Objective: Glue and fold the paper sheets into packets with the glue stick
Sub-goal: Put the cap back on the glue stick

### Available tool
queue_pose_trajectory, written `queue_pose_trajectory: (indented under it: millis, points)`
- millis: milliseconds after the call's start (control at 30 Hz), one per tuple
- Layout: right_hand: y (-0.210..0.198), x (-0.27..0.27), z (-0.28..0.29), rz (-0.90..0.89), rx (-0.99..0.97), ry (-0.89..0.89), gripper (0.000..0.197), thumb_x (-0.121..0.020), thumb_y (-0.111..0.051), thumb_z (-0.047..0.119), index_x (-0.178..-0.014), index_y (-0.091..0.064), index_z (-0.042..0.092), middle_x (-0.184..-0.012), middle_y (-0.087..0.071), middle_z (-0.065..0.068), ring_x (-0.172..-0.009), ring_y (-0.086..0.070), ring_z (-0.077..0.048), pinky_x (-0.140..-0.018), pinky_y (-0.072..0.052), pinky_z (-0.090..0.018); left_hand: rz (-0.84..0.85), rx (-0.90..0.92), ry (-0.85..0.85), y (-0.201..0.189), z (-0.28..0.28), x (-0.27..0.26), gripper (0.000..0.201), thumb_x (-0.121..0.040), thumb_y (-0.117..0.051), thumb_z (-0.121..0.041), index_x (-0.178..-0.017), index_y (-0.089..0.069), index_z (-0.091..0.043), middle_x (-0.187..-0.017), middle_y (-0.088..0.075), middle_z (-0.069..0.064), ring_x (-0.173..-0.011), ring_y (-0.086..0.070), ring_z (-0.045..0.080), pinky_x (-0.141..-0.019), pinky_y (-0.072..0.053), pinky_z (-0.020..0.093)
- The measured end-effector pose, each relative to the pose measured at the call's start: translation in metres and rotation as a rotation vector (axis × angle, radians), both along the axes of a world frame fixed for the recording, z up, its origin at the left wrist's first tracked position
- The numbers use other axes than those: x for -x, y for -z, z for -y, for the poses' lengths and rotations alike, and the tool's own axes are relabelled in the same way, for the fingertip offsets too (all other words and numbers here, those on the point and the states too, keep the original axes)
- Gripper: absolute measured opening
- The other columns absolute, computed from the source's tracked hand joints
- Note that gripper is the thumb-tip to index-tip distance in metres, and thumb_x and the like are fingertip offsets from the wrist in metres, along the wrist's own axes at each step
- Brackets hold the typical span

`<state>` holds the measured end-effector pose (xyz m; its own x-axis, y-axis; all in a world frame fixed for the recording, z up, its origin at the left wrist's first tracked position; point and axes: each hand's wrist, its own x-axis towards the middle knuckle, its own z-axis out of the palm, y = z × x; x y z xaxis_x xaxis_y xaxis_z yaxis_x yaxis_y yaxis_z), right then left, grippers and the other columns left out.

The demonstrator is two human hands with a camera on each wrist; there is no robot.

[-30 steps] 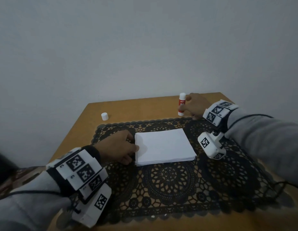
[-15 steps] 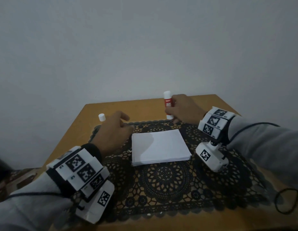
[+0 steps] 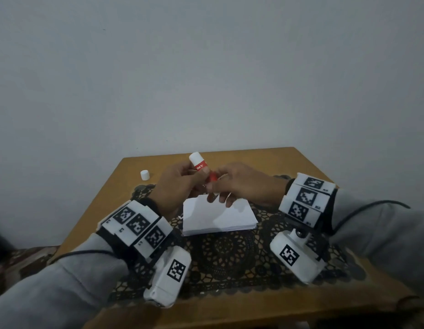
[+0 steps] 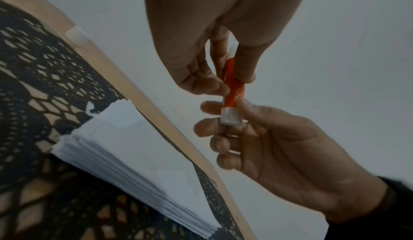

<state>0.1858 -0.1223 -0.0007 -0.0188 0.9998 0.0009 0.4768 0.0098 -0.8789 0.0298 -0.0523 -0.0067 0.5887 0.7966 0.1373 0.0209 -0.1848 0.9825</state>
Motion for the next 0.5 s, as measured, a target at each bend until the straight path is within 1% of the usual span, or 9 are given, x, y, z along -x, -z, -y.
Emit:
queue_pose_trajectory:
  millis: [67, 100, 167, 233, 300, 333, 367, 433, 500]
  points:
    - [-0.001, -0.005, 0.004, -0.116, 0.109, -0.057, 0.029, -0.099, -0.054, 0.017, -0.115, -0.059, -0.008, -0.098, -0.07, -0.02, -0.076, -0.059, -0.019, -0.068, -0.053, -0.028, 0.034, 0.042, 0.011, -0.002, 0.001, 0.001, 0.019, -0.093, -0.058, -0.013, -0.1, -0.062, 0.004, -0.084, -0.068, 0.015, -0.067, -0.063, 0.017, -0.061, -0.051, 0.023]
    - [-0.002, -0.007, 0.005, -0.134, 0.128, -0.072, 0.031, -0.1, -0.053, 0.017, -0.114, -0.058, -0.01, -0.097, -0.07, -0.019, -0.076, -0.06, -0.019, -0.068, -0.053, -0.028, 0.037, 0.047, 0.017, -0.003, 0.001, 0.0, 0.017, -0.093, -0.058, -0.013, -0.098, -0.063, 0.003, -0.085, -0.069, 0.015, -0.067, -0.064, 0.018, -0.062, -0.051, 0.024]
    - [-0.001, -0.009, 0.007, -0.091, 0.11, -0.063, 0.032, -0.098, -0.056, 0.018, -0.11, -0.059, -0.012, -0.093, -0.071, -0.019, -0.074, -0.062, -0.019, -0.067, -0.054, -0.028, 0.015, 0.021, 0.005, -0.003, 0.002, -0.001, 0.014, -0.092, -0.059, -0.013, -0.095, -0.063, 0.001, -0.085, -0.069, 0.016, -0.068, -0.064, 0.019, -0.06, -0.05, 0.022]
    - [0.001, -0.008, 0.008, -0.015, 0.059, -0.009, 0.032, -0.093, -0.064, 0.019, -0.103, -0.061, -0.012, -0.086, -0.071, -0.017, -0.071, -0.063, -0.02, -0.063, -0.054, -0.028, -0.011, 0.004, -0.026, 0.0, 0.002, -0.003, 0.012, -0.092, -0.06, -0.014, -0.092, -0.064, -0.003, -0.084, -0.069, 0.014, -0.07, -0.062, 0.019, -0.06, -0.047, 0.023]
    - [0.005, -0.007, 0.007, 0.056, -0.006, 0.063, 0.033, -0.086, -0.074, 0.02, -0.095, -0.059, -0.009, -0.075, -0.068, -0.012, -0.065, -0.063, -0.021, -0.058, -0.055, -0.03, -0.008, 0.008, -0.038, 0.002, 0.003, -0.006, 0.011, -0.092, -0.061, -0.015, -0.088, -0.064, -0.005, -0.083, -0.071, 0.014, -0.074, -0.064, 0.022, -0.065, -0.048, 0.029]
    - [0.007, -0.007, 0.007, 0.094, -0.039, 0.097, 0.032, -0.082, -0.077, 0.02, -0.092, -0.058, -0.004, -0.072, -0.067, -0.009, -0.063, -0.063, -0.021, -0.057, -0.055, -0.031, -0.001, 0.01, -0.037, 0.003, 0.004, -0.007, 0.011, -0.091, -0.061, -0.015, -0.086, -0.065, -0.005, -0.084, -0.071, 0.015, -0.076, -0.065, 0.024, -0.068, -0.049, 0.032]
    - [0.009, -0.006, 0.007, 0.122, -0.062, 0.111, 0.031, -0.081, -0.079, 0.02, -0.091, -0.057, 0.001, -0.072, -0.066, -0.008, -0.062, -0.064, -0.021, -0.056, -0.056, -0.032, 0.01, 0.013, -0.033, 0.003, 0.005, -0.009, 0.012, -0.091, -0.061, -0.015, -0.086, -0.065, -0.005, -0.085, -0.071, 0.016, -0.077, -0.066, 0.025, -0.07, -0.051, 0.035]
    - [0.011, -0.004, 0.009, 0.097, -0.049, 0.059, 0.022, -0.084, -0.075, 0.021, -0.095, -0.062, 0.007, -0.082, -0.068, -0.013, -0.065, -0.066, -0.024, -0.055, -0.057, -0.031, 0.036, 0.016, -0.009, 0.002, 0.007, -0.012, 0.015, -0.091, -0.061, -0.015, -0.087, -0.066, -0.001, -0.085, -0.071, 0.017, -0.076, -0.066, 0.027, -0.075, -0.055, 0.039]
    - [0.009, -0.002, 0.011, -0.063, 0.039, -0.011, 0.019, -0.092, -0.066, 0.025, -0.101, -0.064, 0.008, -0.093, -0.07, -0.02, -0.068, -0.066, -0.025, -0.056, -0.055, -0.031, 0.042, 0.005, 0.007, 0.001, 0.005, -0.013, 0.016, -0.091, -0.061, -0.014, -0.088, -0.066, 0.001, -0.086, -0.071, 0.017, -0.077, -0.067, 0.029, -0.077, -0.056, 0.041]
